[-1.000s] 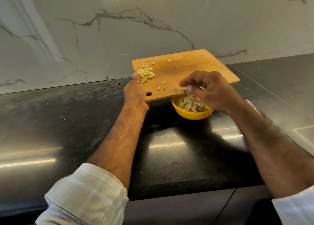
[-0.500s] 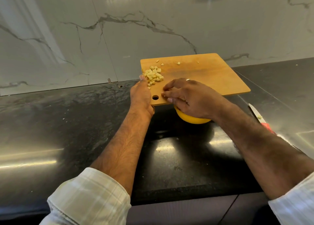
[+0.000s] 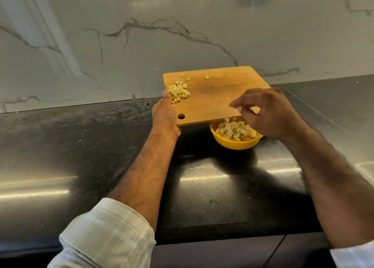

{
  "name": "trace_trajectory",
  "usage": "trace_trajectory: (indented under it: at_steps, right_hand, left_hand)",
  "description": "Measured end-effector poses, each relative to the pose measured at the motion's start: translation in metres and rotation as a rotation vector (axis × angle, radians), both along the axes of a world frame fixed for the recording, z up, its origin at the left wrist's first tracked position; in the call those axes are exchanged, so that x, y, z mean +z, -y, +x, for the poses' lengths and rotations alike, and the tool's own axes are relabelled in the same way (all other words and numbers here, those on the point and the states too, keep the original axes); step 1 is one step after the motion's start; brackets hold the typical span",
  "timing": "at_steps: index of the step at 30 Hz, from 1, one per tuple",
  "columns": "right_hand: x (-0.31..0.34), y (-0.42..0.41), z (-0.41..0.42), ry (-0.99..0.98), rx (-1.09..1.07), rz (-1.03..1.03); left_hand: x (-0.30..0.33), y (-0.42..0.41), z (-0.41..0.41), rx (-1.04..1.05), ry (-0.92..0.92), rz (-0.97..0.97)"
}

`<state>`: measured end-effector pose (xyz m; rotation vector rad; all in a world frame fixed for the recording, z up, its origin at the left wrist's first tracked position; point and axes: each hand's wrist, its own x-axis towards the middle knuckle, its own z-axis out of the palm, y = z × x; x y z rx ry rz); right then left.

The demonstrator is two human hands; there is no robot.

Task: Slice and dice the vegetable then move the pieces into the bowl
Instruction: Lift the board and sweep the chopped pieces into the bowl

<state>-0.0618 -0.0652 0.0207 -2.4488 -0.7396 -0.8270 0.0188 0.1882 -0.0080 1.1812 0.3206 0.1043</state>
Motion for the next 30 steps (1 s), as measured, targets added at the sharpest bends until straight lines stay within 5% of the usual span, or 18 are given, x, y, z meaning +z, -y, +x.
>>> trace_trajectory:
  at_steps: [6,10,13,19,26,30]
  right_hand:
    - [-0.004,-0.011,-0.002,-0.046,-0.092,-0.201]
    - [0.0,-0.017,-0.009,-0.032,-0.011,-0.049]
    - [0.0,-0.004,-0.006,-0.005,-0.249,0.035]
    - [-0.005,-0.006,-0.001,-0.102,-0.546,-0.137]
    - [-0.005,-0.011,-0.004,-0.171,-0.229,-0.104]
    - [-0.005,0.006,0.002,-0.083,-0.311,-0.031]
  left_hand:
    - [-0.001,-0.001,0.001,0.016,0.004,-0.002]
    - [0.001,-0.003,0.001,0.028,0.01,-0.003]
    - [0.001,-0.003,0.002,0.033,0.006,-0.02]
    - [0.004,-0.003,0.001,0.027,0.005,-0.049]
    - [0.006,0.003,-0.003,0.029,0.006,-0.07]
    - [0.008,0.004,-0.005,0.03,0.007,-0.062]
